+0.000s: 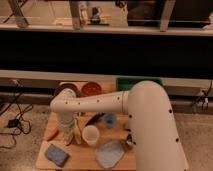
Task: Place banana in plastic cup
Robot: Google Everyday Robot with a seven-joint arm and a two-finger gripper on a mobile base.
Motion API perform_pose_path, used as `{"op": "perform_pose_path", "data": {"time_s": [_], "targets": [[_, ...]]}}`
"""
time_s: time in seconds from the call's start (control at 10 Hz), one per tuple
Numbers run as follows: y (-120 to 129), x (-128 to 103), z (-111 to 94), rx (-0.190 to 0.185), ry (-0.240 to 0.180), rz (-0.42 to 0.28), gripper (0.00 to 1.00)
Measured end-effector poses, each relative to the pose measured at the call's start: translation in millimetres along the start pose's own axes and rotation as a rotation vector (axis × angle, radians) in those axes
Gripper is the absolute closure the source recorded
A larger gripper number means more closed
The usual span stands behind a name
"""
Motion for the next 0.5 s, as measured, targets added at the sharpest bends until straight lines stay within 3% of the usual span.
{"op": "perform_pose_path", "data": {"time_s": [0.5], "targets": [[-1.6,-13.4,-16.8,0.061,-0.032,-0.022,0.83]]}}
